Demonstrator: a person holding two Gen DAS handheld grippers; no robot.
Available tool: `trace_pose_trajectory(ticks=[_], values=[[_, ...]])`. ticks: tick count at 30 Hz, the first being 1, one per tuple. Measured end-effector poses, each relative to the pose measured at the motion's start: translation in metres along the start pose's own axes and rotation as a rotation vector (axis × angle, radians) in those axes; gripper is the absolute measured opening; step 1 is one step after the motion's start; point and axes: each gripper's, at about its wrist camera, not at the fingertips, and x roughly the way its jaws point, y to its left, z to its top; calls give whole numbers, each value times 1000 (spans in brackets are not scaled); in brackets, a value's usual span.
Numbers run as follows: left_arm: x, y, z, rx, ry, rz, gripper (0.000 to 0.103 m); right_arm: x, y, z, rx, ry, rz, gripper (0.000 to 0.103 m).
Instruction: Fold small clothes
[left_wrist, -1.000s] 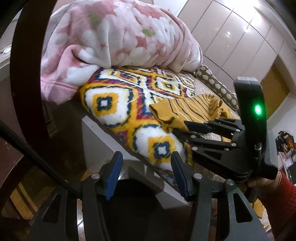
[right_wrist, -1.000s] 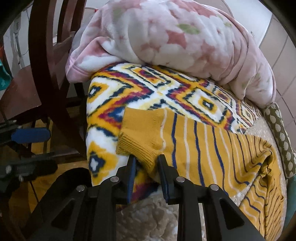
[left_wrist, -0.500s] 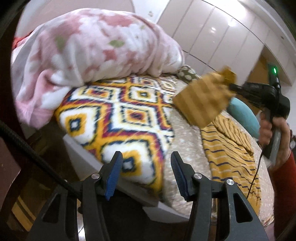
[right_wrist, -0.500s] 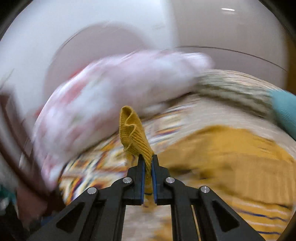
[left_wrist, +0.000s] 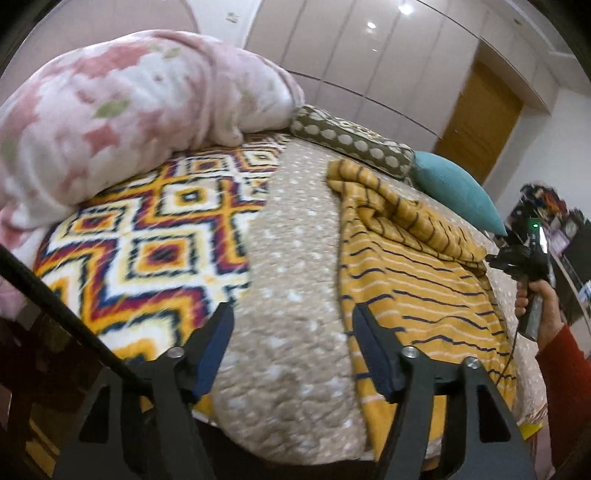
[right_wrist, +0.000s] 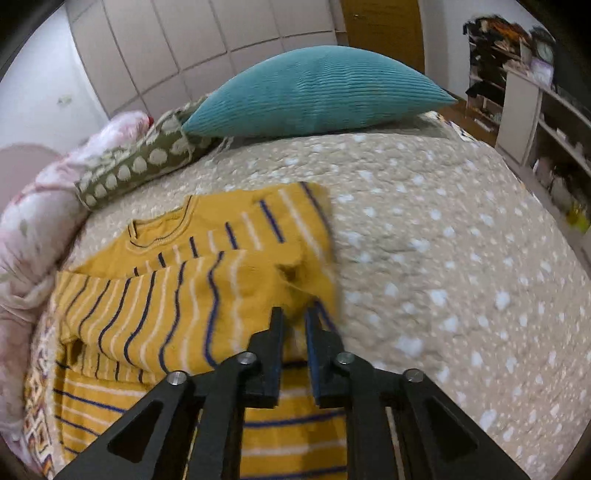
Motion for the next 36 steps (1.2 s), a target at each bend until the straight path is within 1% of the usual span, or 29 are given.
trace_pose_trajectory(ticks=[1,2,3,4,6,9,12,14,15,18,20,22,24,26,27,28,29,30,31,33,35,36], values=[[5,-7,2,13,7,-3,68,-7,-8,-1,-1,-14,12,23],[9,-12,3,24,14,-8,68,-14,-14,-3,-4,-24,23,26],[18,-18,5,36,24,-15,68,-18,-15,-4,-10,-30,37,33],[25,-22,6,40,35,-17,68,-24,-19,-6,-20,-35,61,40],[44,-30,7,36,83,-19,68,-33,-23,-12,-43,-29,130,48],[68,-41,19,30,119,-60,68,-41,-11,-27,-106,-7,211,48],[87,-59,41,41,109,-101,68,-42,7,-43,-162,20,255,48],[108,-73,65,30,106,-171,68,-40,17,-56,-169,40,296,48],[117,-78,73,20,111,-191,68,-37,19,-60,-170,45,310,48],[164,-95,103,-30,152,-261,67,-26,32,-81,-204,48,351,48],[202,-102,119,-75,203,-280,60,-16,38,-92,-219,52,361,48],[233,-105,128,-126,235,-308,59,-6,40,-99,-222,50,357,49],[253,-105,133,-160,248,-303,59,1,36,-102,-212,47,365,49],[277,-105,139,-193,268,-289,59,4,30,-102,-184,44,393,49],[286,-104,141,-214,276,-284,53,5,28,-101,-171,45,407,49],[292,-102,143,-235,282,-280,29,6,25,-101,-160,45,419,49],[295,-98,148,-251,281,-256,15,7,23,-101,-151,45,430,49],[293,-93,152,-263,267,-249,8,7,22,-101,-147,45,435,49],[287,-86,156,-285,227,-246,8,7,22,-101,-145,45,439,49],[273,-76,165,-273,169,-193,7,8,20,-101,-140,45,449,49],[267,-66,171,-234,142,-120,7,9,19,-101,-133,44,459,49],[269,-62,173,-222,152,-85,7,10,19,-101,-130,44,464,50]])
